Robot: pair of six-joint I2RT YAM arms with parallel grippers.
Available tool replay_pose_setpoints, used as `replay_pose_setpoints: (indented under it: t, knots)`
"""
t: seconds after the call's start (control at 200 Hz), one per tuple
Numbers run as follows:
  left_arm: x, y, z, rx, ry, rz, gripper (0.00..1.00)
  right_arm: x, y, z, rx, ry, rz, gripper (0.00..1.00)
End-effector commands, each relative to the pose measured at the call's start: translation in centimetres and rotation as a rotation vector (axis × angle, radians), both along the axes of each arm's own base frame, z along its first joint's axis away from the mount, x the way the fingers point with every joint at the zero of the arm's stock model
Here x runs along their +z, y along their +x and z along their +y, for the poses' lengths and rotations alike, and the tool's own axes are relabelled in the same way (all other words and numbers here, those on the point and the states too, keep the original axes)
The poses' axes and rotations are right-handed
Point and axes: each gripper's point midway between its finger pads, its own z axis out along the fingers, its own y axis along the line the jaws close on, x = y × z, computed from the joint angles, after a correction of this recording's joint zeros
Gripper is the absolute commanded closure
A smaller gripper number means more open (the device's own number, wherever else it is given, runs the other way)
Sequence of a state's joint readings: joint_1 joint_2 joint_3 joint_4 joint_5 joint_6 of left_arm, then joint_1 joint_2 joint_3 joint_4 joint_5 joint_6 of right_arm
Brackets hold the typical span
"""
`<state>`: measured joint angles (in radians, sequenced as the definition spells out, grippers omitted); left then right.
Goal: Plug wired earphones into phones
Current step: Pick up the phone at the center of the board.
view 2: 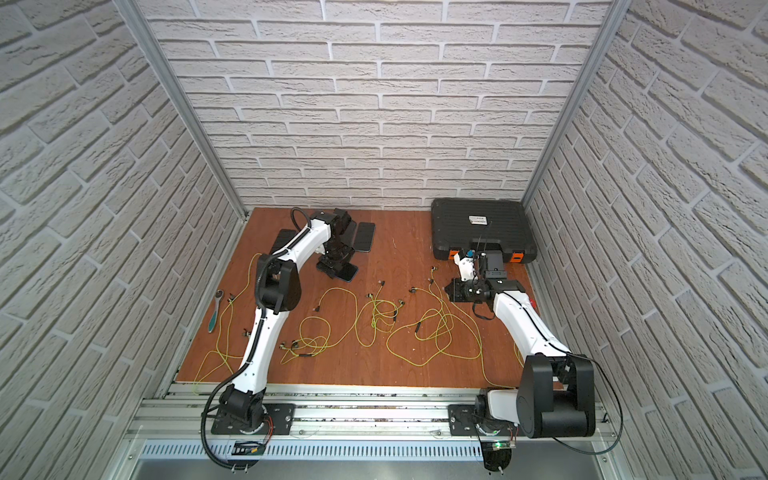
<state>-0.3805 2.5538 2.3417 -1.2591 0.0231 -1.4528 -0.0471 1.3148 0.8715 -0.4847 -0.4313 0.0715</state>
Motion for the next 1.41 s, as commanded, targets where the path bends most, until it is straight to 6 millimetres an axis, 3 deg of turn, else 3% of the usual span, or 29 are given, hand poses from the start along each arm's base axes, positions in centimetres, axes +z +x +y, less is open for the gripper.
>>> replay_pose_setpoints:
  t: [0.0, 0.22, 0.435, 0.575, 1.01, 1.185, 1.4]
  knots:
    - [-5.2, -5.2, 1.3, -0.001, 0.089, 0.226, 0.17, 0.5, 0.3, -0.1, -0.004, -0.012, -0.038, 0.95]
    - [-5.1, -7.2, 2.5, -0.028, 0.094, 0.244, 0.22, 0.3, 0.4, 0.0, -0.004, -0.009, -0.032, 0.95]
    - [-6.1, -6.8, 2.8, -0.023, 0.073, 0.242, 0.26, 0.4, 0.3, 0.1, -0.002, -0.003, -0.031, 0.95]
    - [-5.6, -6.0, 3.1, -0.056, 0.081, 0.219, 0.31, 0.8, 0.0, 0.2, 0.001, -0.001, -0.034, 0.95]
    - [3.2, -3.3, 3.2, -0.130, 0.047, -0.084, 0.36, 2.2, -0.6, 0.8, 0.030, 0.025, -0.042, 0.95]
    - [7.0, -3.1, 1.9, -0.127, -0.049, -0.243, 0.40, 3.3, -1.1, 0.9, 0.037, 0.023, -0.050, 0.95]
    - [10.4, -3.1, -0.4, -0.080, -0.220, -0.371, 0.46, 5.2, -1.3, 2.2, 0.056, 0.079, -0.086, 0.95]
